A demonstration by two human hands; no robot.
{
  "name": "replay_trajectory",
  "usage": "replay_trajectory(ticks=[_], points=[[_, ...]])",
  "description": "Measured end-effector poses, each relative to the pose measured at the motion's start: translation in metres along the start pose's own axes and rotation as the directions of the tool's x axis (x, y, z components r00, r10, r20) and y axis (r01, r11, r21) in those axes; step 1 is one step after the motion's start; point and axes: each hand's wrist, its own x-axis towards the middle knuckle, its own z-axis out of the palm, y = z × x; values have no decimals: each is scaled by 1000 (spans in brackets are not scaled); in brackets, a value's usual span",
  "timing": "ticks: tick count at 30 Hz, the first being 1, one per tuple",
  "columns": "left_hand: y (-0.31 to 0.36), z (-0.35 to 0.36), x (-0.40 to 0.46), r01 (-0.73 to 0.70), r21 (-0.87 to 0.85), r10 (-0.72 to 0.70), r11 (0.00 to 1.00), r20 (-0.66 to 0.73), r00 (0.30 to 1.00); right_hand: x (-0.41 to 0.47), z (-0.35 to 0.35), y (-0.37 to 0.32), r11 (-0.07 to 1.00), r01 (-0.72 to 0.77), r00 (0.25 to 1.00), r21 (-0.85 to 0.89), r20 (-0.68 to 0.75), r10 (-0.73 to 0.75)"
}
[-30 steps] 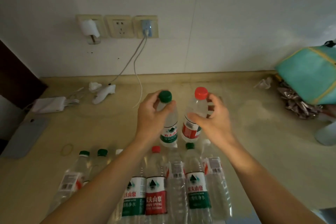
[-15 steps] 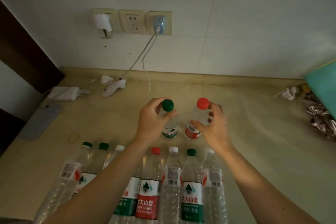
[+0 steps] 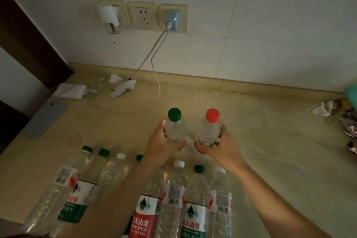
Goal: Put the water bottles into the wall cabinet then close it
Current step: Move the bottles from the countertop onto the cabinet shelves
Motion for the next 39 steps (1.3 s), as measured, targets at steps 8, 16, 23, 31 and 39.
replay_trajectory(ticks=[8, 16, 23, 31, 39], points=[[-15, 11, 4, -30, -44, 26, 999, -103, 994, 14, 12, 11, 987, -46, 995, 154, -81, 59], [61, -27, -6, -218, -104, 212, 970, -67, 975, -21, -14, -62, 959, 107, 958, 264, -287, -28], [168, -89, -70, -518, -173, 516, 837, -62, 854, -97, -27, -182, 853, 430, 837, 296, -484, -255], [307, -158, -145, -755, -248, 749, 607, -140, 648, -190, -59, -331, 696, 690, 649, 199, -594, -474], [420, -191, -182, -831, -360, 852, 424, -152, 501, -236, -125, -426, 576, 810, 494, 114, -662, -563]])
